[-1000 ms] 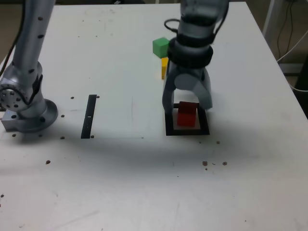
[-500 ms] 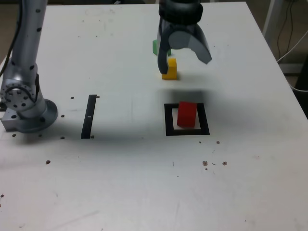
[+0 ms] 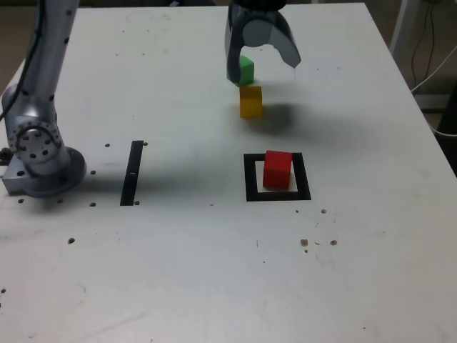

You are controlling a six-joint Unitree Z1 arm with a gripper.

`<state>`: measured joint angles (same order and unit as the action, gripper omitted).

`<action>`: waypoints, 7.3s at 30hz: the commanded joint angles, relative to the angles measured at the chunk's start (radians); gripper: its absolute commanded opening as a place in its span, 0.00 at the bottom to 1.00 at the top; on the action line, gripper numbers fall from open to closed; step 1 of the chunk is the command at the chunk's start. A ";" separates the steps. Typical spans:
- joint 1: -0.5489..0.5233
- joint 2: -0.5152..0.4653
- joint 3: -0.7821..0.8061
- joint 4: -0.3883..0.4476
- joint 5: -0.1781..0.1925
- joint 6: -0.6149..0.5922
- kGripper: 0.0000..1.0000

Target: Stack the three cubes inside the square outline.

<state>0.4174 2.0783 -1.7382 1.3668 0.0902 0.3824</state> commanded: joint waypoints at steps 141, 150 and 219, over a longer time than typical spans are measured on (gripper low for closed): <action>-0.479 0.063 -0.024 0.067 -0.133 -0.224 0.36; -0.473 0.071 -0.013 0.039 -0.131 -0.203 0.78; 0.214 0.216 -0.392 0.205 0.000 0.108 0.99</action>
<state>0.6297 2.2891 -2.1294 1.5605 0.0889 0.4954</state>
